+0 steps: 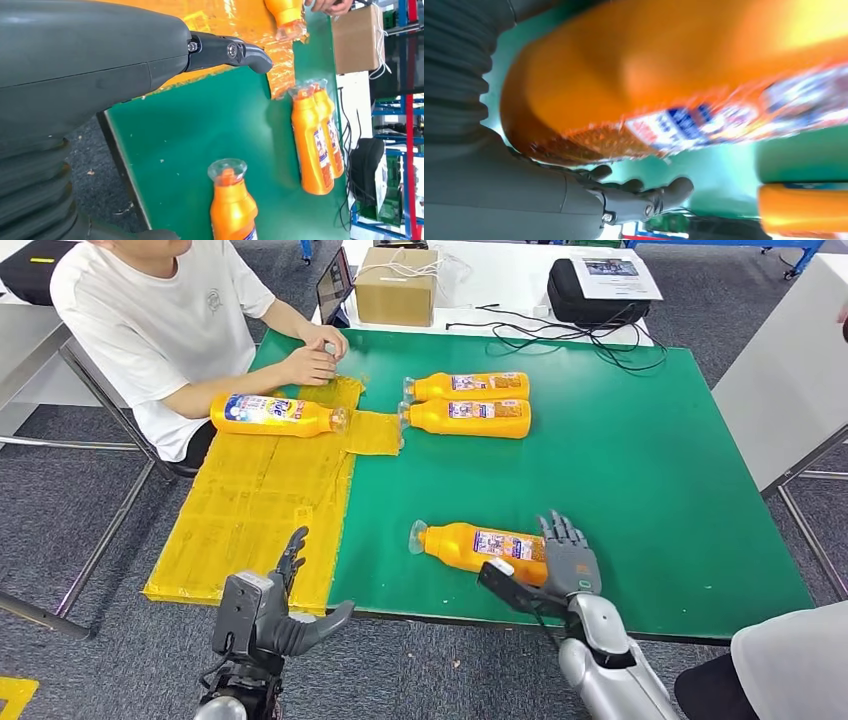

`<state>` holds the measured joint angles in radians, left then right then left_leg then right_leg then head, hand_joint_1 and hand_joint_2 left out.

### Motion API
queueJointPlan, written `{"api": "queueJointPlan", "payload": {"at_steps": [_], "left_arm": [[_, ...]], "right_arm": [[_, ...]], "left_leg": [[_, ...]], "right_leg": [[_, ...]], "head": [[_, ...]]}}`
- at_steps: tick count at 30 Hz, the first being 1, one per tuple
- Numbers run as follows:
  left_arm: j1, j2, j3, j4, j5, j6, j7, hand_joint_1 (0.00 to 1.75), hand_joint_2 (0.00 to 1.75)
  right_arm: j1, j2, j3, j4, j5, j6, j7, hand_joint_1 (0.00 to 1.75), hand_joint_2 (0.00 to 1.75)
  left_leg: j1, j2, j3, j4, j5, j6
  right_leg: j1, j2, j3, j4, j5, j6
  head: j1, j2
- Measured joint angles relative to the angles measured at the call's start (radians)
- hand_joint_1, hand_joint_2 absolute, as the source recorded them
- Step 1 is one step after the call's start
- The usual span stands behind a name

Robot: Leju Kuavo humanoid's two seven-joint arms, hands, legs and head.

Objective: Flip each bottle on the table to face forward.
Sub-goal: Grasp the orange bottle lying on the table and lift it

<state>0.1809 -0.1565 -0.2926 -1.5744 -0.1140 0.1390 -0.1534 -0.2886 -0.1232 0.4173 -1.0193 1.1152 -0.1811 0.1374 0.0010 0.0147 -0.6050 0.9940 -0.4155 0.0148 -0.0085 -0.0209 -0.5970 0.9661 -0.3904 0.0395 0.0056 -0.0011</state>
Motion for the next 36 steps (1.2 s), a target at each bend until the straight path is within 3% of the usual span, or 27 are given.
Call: {"api": "queueJointPlan", "payload": {"at_steps": [9, 10, 13, 14, 25, 36], "left_arm": [[-0.044, 0.0, -0.004, 0.032, 0.025, -0.015, 0.0, 0.0, 1.75], [-0.048, 0.0, -0.005, 0.036, 0.027, -0.016, 0.0, 0.0, 1.75], [-0.061, 0.0, -0.011, 0.05, 0.035, -0.021, -0.002, 0.0, 1.75], [-0.066, 0.0, -0.013, 0.056, 0.038, -0.024, -0.003, 0.0, 1.75], [-0.106, 0.001, -0.026, 0.101, 0.066, -0.034, -0.014, 0.0, 1.75], [-0.11, 0.024, -0.016, 0.105, 0.083, -0.027, -0.025, 0.0, 1.75]], "right_arm": [[-0.11, 0.025, -0.025, 0.176, -0.038, -0.019, -0.073, 0.0, 1.75], [-0.118, 0.03, -0.026, 0.192, -0.048, -0.018, -0.087, 0.21, 1.75], [-0.143, 0.046, -0.028, 0.236, -0.091, 0.0, -0.137, 1.47, 1.75], [-0.152, 0.05, -0.029, 0.251, -0.107, 0.01, -0.154, 1.7, 1.75], [-0.209, 0.079, -0.037, 0.363, -0.264, 0.075, -0.24, 1.71, 1.75], [-0.184, 0.057, -0.064, 0.361, -0.39, 0.112, -0.295, 1.75, 1.75]], "left_leg": [[0.0, 0.0, 0.001, 0.0, 0.0, 0.0], [0.0, 0.0, 0.001, 0.0, 0.0, 0.0], [0.0, 0.002, 0.002, 0.0, 0.0, 0.0], [0.0, 0.003, 0.003, 0.0, 0.0, 0.0], [0.001, 0.011, 0.013, 0.0, -0.002, -0.002], [0.001, 0.011, 0.015, 0.0, -0.003, -0.002]], "right_leg": [[0.0, 0.0, 0.001, 0.0, 0.0, 0.0], [0.0, 0.0, 0.001, 0.0, 0.0, 0.0], [0.0, 0.001, 0.001, 0.0, 0.0, 0.0], [0.0, 0.001, 0.001, 0.0, 0.0, 0.0], [0.001, 0.007, 0.007, 0.0, 0.002, -0.003], [0.001, 0.007, 0.009, 0.0, 0.001, -0.003]], "head": [[0.0, 0.0], [0.0, 0.0], [0.0, 0.0], [0.0, 0.0], [0.0, 0.0], [0.0, 0.0]]}}
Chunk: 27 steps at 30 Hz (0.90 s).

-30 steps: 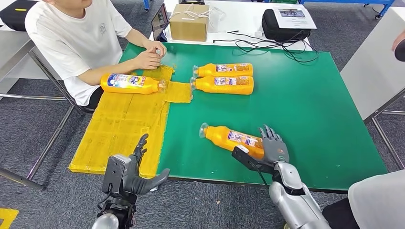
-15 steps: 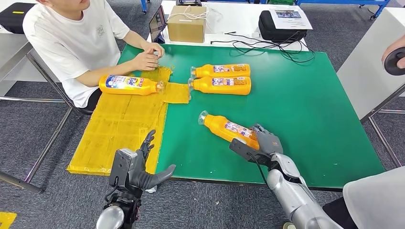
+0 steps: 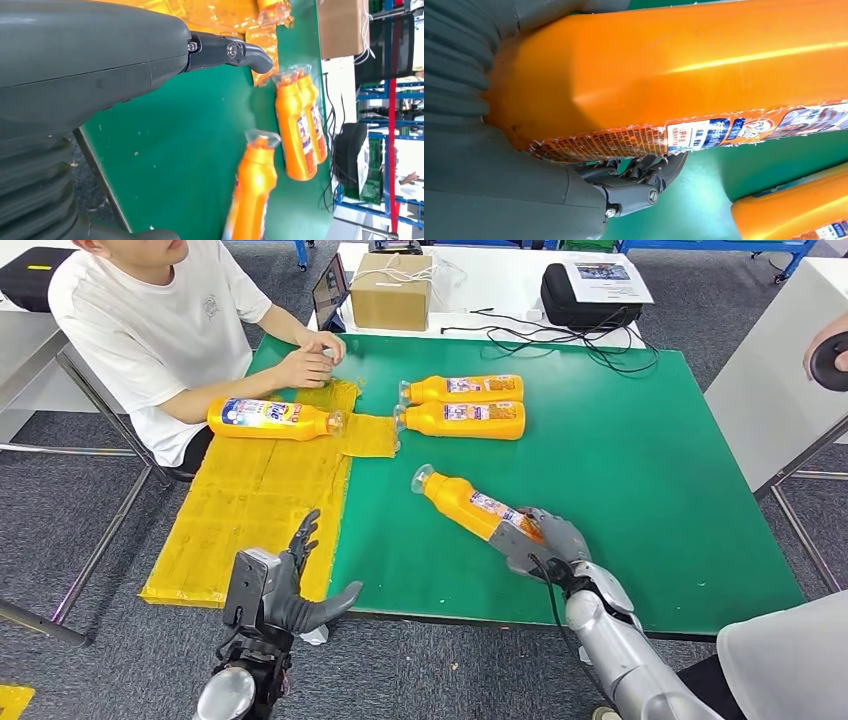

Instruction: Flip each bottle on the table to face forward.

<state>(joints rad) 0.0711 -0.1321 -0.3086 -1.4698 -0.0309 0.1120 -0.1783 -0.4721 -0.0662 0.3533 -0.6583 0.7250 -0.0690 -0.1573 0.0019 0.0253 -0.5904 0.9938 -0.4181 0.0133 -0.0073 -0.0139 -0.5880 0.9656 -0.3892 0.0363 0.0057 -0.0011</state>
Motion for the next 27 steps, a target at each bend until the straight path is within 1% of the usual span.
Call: {"api": "queueJointPlan", "payload": {"at_steps": [4, 6, 10, 12, 17, 19, 22, 25, 27], "left_arm": [[-0.001, 0.004, 0.004, 0.0, 0.005, -0.001, -0.005, 0.0, 1.75], [-0.002, 0.005, 0.005, 0.0, 0.012, -0.002, -0.01, 0.0, 1.75], [-0.01, 0.005, 0.005, 0.009, 0.037, -0.002, -0.035, 0.0, 1.75], [-0.013, 0.004, 0.005, 0.015, 0.049, -0.001, -0.048, 0.0, 1.75], [-0.017, 0.0, 0.005, 0.023, 0.059, 0.001, -0.058, 0.0, 1.75], [-0.018, -0.002, 0.005, 0.026, 0.075, 0.006, -0.066, 0.0, 1.75], [-0.023, -0.008, 0.009, 0.037, 0.122, 0.025, -0.077, 0.0, 1.75], [-0.036, -0.02, 0.021, 0.077, 0.188, 0.04, -0.071, 0.0, 1.75], [-0.045, -0.026, 0.025, 0.118, 0.23, 0.034, -0.063, 0.0, 1.75]], "right_arm": [[0.016, -0.003, -0.019, -0.008, -0.055, 0.013, -0.034, 1.75, 1.75], [0.026, -0.002, -0.029, -0.012, -0.088, 0.023, -0.068, 1.75, 1.75], [0.073, 0.011, -0.053, -0.042, -0.196, 0.078, -0.206, 1.75, 1.75], [0.107, 0.024, -0.064, -0.073, -0.234, 0.101, -0.257, 1.75, 1.75], [0.162, 0.04, -0.076, -0.135, -0.262, 0.122, -0.279, 1.75, 1.75], [0.179, 0.046, -0.08, -0.158, -0.287, 0.136, -0.306, 1.75, 1.75], [0.221, 0.062, -0.085, -0.215, -0.338, 0.154, -0.356, 1.75, 1.75], [0.262, 0.084, -0.085, -0.28, -0.375, 0.162, -0.369, 1.75, 1.75], [0.279, 0.098, -0.084, -0.319, -0.39, 0.162, -0.374, 1.75, 1.75]], "left_leg": [[0.0, 0.0, 0.0, 0.0, 0.0, 0.0], [0.0, 0.0, 0.0, 0.0, 0.0, 0.0], [0.0, 0.0, 0.0, 0.0, 0.0, 0.0], [0.0, 0.0, -0.001, 0.0, 0.0, 0.0], [0.001, 0.0, -0.002, 0.0, 0.0, 0.0], [0.001, -0.001, -0.004, 0.0, 0.0, 0.0], [0.0, -0.002, -0.007, 0.0, 0.0, 0.0], [0.0, -0.002, -0.011, 0.0, 0.001, 0.0], [0.0, -0.002, -0.012, 0.0, 0.001, 0.001]], "right_leg": [[0.0, 0.0, 0.0, 0.0, 0.0, 0.0], [0.0, 0.0, 0.001, 0.0, 0.0, 0.0], [0.0, 0.0, 0.001, 0.0, 0.0, 0.0], [0.0, 0.0, 0.0, 0.0, 0.0, 0.0], [0.001, 0.0, -0.001, 0.0, 0.0, 0.0], [0.0, 0.0, -0.002, 0.0, 0.0, 0.0], [0.0, 0.0, -0.004, 0.0, 0.0, 0.0], [0.0, -0.001, -0.007, 0.0, 0.0, 0.0], [0.0, -0.002, -0.008, 0.0, 0.0, 0.0]], "head": [[0.0, 0.0], [0.0, 0.0], [0.0, 0.0], [0.0, 0.0], [0.0, 0.0], [0.0, 0.0], [0.0, 0.0], [0.0, 0.0], [0.0, 0.0]]}}
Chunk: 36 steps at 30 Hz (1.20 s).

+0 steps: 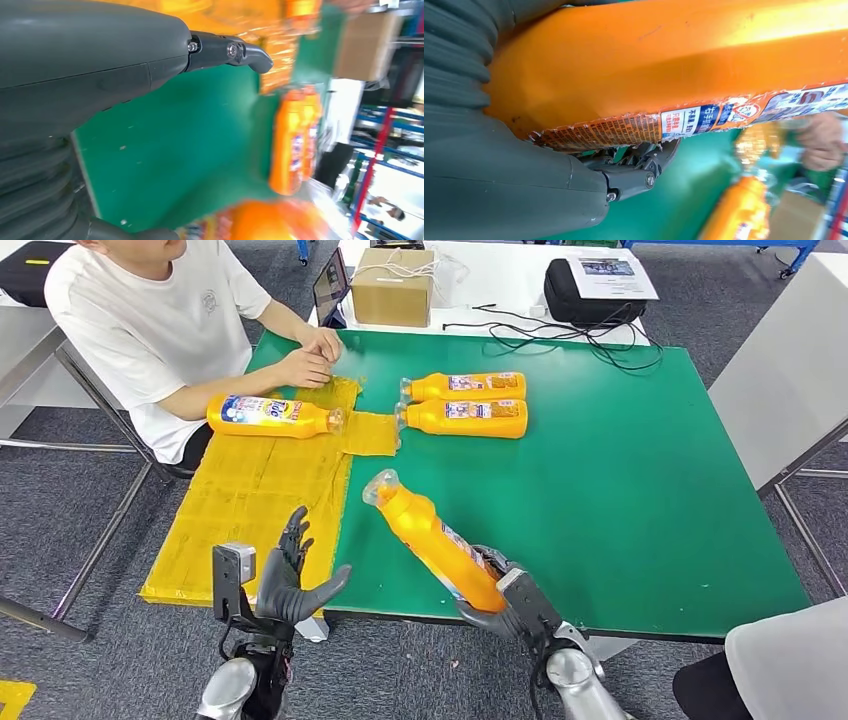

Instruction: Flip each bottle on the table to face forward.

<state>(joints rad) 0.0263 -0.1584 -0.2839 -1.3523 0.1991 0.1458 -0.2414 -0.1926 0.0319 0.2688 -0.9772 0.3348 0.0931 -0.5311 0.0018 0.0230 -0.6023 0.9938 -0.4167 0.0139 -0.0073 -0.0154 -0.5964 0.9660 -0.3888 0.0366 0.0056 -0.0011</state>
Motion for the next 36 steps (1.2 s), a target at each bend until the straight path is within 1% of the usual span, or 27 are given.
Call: {"api": "queueJointPlan", "payload": {"at_steps": [4, 8, 12, 16, 21, 28, 30, 33, 36], "left_arm": [[-0.003, -0.012, -0.005, 0.068, 0.082, -0.067, 0.009, 0.0, 1.75], [-0.002, -0.028, -0.032, 0.096, 0.134, -0.12, 0.015, 0.0, 1.75], [0.001, -0.033, -0.074, 0.098, 0.169, -0.166, 0.013, 0.0, 1.75], [0.011, -0.026, -0.114, 0.06, 0.18, -0.197, 0.001, 0.0, 1.75], [0.022, -0.017, -0.148, 0.003, 0.175, -0.206, -0.014, 0.0, 1.75], [0.035, -0.01, -0.167, -0.058, 0.15, -0.193, -0.037, 0.0, 1.75], [0.04, -0.009, -0.168, -0.067, 0.15, -0.176, -0.022, 0.0, 1.75], [0.043, -0.008, -0.17, -0.068, 0.188, -0.143, 0.029, 0.0, 1.75], [0.047, -0.003, -0.175, -0.067, 0.23, -0.14, 0.033, 0.0, 1.75]], "right_arm": [[0.014, 0.019, 0.002, -0.058, -0.019, -0.002, -0.008, 1.75, 1.75], [0.021, 0.037, 0.018, -0.092, -0.023, -0.004, -0.012, 1.75, 1.75], [0.023, 0.051, 0.048, -0.109, -0.026, -0.006, -0.016, 1.75, 1.75], [0.023, 0.058, 0.076, -0.112, -0.025, -0.012, -0.024, 1.75, 1.75], [0.022, 0.064, 0.103, -0.112, -0.012, -0.015, -0.026, 1.75, 1.75], [0.014, 0.079, 0.162, -0.101, 0.026, -0.027, -0.027, 1.75, 1.75], [0.009, 0.085, 0.182, -0.094, 0.045, -0.047, -0.028, 1.75, 1.75], [0.01, 0.091, 0.224, -0.085, 0.078, -0.084, -0.041, 1.75, 1.75], [0.016, 0.097, 0.27, -0.085, 0.091, -0.107, -0.058, 1.75, 1.75]], "left_leg": [[0.0, 0.0, -0.003, 0.0, 0.0, 0.0], [0.0, -0.001, -0.004, 0.0, 0.0, 0.0], [0.0, -0.002, -0.005, 0.0, 0.0, 0.0], [0.0, -0.003, -0.006, 0.0, 0.0, 0.0], [0.0, -0.003, -0.006, 0.0, 0.0, 0.0], [0.0, -0.003, -0.007, 0.0, 0.0, 0.0], [0.0, -0.003, -0.007, 0.0, 0.0, 0.0], [0.0, -0.003, -0.007, 0.0, 0.0, 0.0], [0.0, -0.003, -0.008, 0.0, 0.0, 0.0]], "right_leg": [[0.0, 0.0, -0.002, 0.0, 0.0, 0.0], [0.0, -0.001, -0.004, 0.0, 0.0, 0.0], [0.0, -0.001, -0.005, 0.0, 0.0, 0.0], [0.0, -0.001, -0.005, 0.0, 0.0, 0.0], [0.0, -0.002, -0.005, 0.0, 0.0, 0.0], [0.0, -0.002, -0.006, 0.0, 0.0, 0.0], [0.0, -0.002, -0.006, 0.0, 0.0, 0.0], [0.0, -0.002, -0.006, 0.0, -0.001, 0.0], [0.0, -0.002, -0.007, 0.0, -0.001, 0.0]], "head": [[0.0, 0.0], [0.0, 0.0], [0.0, 0.0], [0.0, 0.0], [0.0, 0.0], [0.0, 0.0], [0.0, 0.0], [0.0, 0.0], [0.0, 0.0]]}}
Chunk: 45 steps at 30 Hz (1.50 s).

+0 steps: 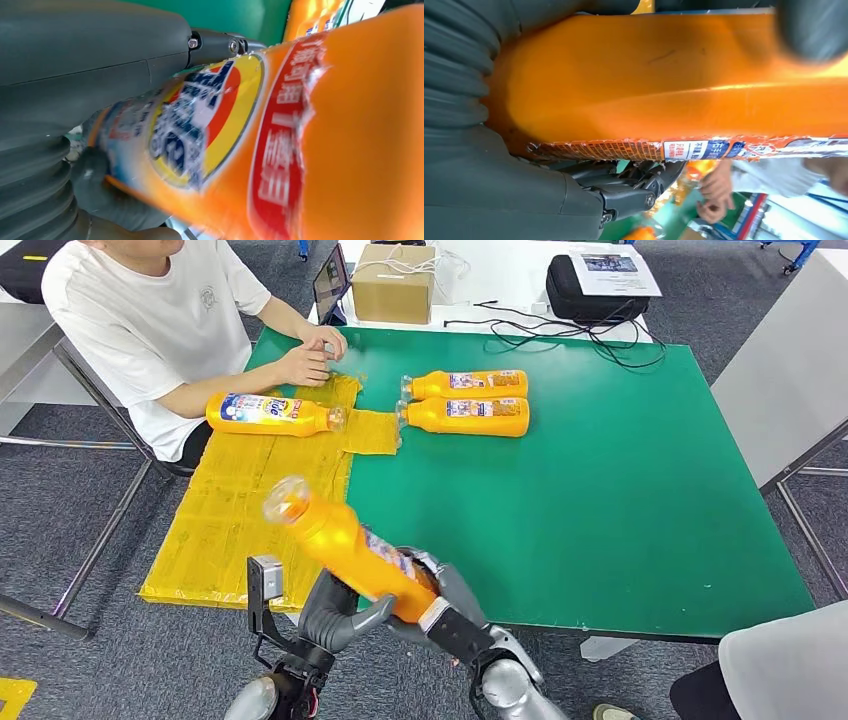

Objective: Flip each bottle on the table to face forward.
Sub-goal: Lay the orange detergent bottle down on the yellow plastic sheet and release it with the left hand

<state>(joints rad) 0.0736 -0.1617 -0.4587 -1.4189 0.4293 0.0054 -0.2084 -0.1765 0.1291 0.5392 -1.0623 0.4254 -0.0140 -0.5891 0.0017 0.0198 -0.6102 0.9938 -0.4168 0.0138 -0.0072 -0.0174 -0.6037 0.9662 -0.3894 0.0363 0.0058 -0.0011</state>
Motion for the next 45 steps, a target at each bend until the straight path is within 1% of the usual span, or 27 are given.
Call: {"api": "queueJointPlan", "payload": {"at_steps": [8, 9, 12, 13, 16, 21, 23, 25, 26, 27, 30, 36, 42, 45], "left_arm": [[-0.025, 0.003, 0.0, 0.005, -0.042, 0.047, -0.032, 0.01, 1.75], [-0.029, 0.002, 0.001, 0.006, -0.04, 0.046, -0.037, 0.39, 1.75], [-0.029, -0.005, 0.007, 0.005, 0.004, 0.01, -0.056, 1.69, 1.75], [-0.026, -0.007, 0.008, 0.001, 0.023, -0.008, -0.063, 1.75, 1.75], [-0.012, -0.008, 0.013, -0.024, 0.057, -0.05, -0.088, 1.75, 1.75], [0.021, -0.008, 0.028, -0.055, 0.073, -0.095, -0.122, 1.75, 1.75], [0.027, -0.008, 0.033, -0.061, 0.073, -0.113, -0.133, 1.75, 1.75], [0.03, -0.008, 0.039, -0.064, 0.073, -0.137, -0.142, 1.75, 1.75], [0.031, -0.008, 0.042, -0.064, 0.073, -0.148, -0.146, 1.75, 1.75], [0.032, -0.007, 0.044, -0.064, 0.07, -0.158, -0.15, 1.75, 1.75], [0.038, -0.006, 0.049, -0.07, 0.047, -0.176, -0.171, 1.75, 1.75], [0.045, -0.006, 0.046, -0.099, 0.024, -0.186, -0.191, 1.75, 1.75], [0.045, -0.005, 0.044, -0.102, -0.009, -0.142, -0.197, 1.75, 1.75], [0.044, -0.005, 0.047, -0.102, -0.016, -0.131, -0.198, 1.75, 1.75]], "right_arm": [[-0.016, 0.006, 0.067, -0.017, 0.0, -0.02, -0.006, 1.75, 1.75], [-0.022, 0.006, 0.072, -0.017, -0.002, -0.019, -0.005, 1.75, 1.75], [-0.032, 0.006, 0.087, -0.017, -0.013, -0.018, -0.006, 1.75, 1.75], [-0.034, 0.006, 0.091, -0.017, -0.018, -0.017, -0.009, 1.75, 1.75], [-0.034, 0.006, 0.101, -0.017, -0.032, -0.016, -0.025, 1.75, 1.75], [-0.029, 0.008, 0.119, -0.021, -0.046, -0.01, -0.041, 1.75, 1.75], [-0.022, 0.011, 0.121, -0.025, -0.066, -0.001, -0.044, 1.68, 1.75], [-0.014, 0.014, 0.12, -0.027, -0.09, 0.009, -0.05, 0.81, 1.75], [-0.009, 0.016, 0.119, -0.028, -0.1, 0.013, -0.054, 0.41, 1.75], [-0.003, 0.019, 0.116, -0.029, -0.108, 0.017, -0.059, 0.01, 1.31], [0.023, 0.031, 0.106, -0.034, -0.138, 0.006, -0.081, 0.0, 0.0], [0.093, 0.062, 0.063, -0.072, -0.186, -0.099, -0.107, 0.0, 0.0], [0.14, 0.064, 0.019, -0.148, -0.282, -0.216, -0.109, 0.0, 0.0], [0.15, 0.064, 0.001, -0.177, -0.297, -0.236, -0.109, 0.0, 0.0]], "left_leg": [[0.0, 0.0, 0.0, 0.0, 0.0, 0.0], [0.0, 0.0, 0.0, 0.0, 0.0, 0.0], [0.0, 0.0, 0.0, 0.0, 0.0, 0.0], [0.0, 0.0, 0.0, 0.0, 0.0, 0.0], [0.0, 0.0, 0.0, 0.0, 0.0, 0.0], [0.0, 0.0, -0.001, 0.0, 0.0, 0.0], [0.0, 0.0, -0.001, 0.0, 0.0, 0.0], [0.0, 0.0, -0.001, 0.0, 0.0, 0.0], [0.0, 0.0, -0.001, 0.0, 0.0, 0.0], [0.0, 0.0, -0.001, 0.0, 0.0, 0.0], [0.0, 0.0, -0.001, 0.0, 0.0, 0.0], [0.0, 0.0, -0.002, 0.0, 0.0, 0.0], [0.0, 0.0, -0.002, 0.0, 0.0, 0.0], [0.0, 0.0, -0.002, 0.0, 0.0, 0.0]], "right_leg": [[0.0, 0.0, 0.0, 0.0, 0.0, 0.0], [0.0, 0.0, 0.0, 0.0, 0.0, 0.0], [0.0, 0.0, 0.0, 0.0, 0.0, 0.0], [0.0, 0.0, 0.0, 0.0, 0.0, 0.0], [0.0, 0.0, 0.0, 0.0, 0.0, 0.0], [0.0, 0.0, -0.002, 0.0, 0.0, 0.0], [0.0, 0.0, -0.002, 0.0, 0.0, 0.0], [0.0, 0.0, -0.002, 0.0, 0.0, 0.0], [0.0, 0.0, -0.002, 0.0, 0.0, 0.0], [0.0, 0.0, -0.002, 0.0, 0.0, 0.0], [0.0, 0.0, -0.002, 0.0, 0.0, 0.0], [0.0, 0.0, -0.002, 0.0, -0.001, 0.0], [0.0, 0.0, -0.002, 0.0, -0.002, 0.001], [0.0, 0.0, -0.002, 0.0, -0.001, 0.001]], "head": [[0.0, 0.0], [0.0, 0.0], [0.0, 0.0], [0.0, 0.0], [0.0, 0.0], [0.0, 0.0], [0.0, 0.0], [0.0, 0.0], [0.0, 0.0], [0.0, 0.0], [0.0, 0.0], [0.0, 0.0], [0.0, 0.0], [0.0, 0.0]]}}
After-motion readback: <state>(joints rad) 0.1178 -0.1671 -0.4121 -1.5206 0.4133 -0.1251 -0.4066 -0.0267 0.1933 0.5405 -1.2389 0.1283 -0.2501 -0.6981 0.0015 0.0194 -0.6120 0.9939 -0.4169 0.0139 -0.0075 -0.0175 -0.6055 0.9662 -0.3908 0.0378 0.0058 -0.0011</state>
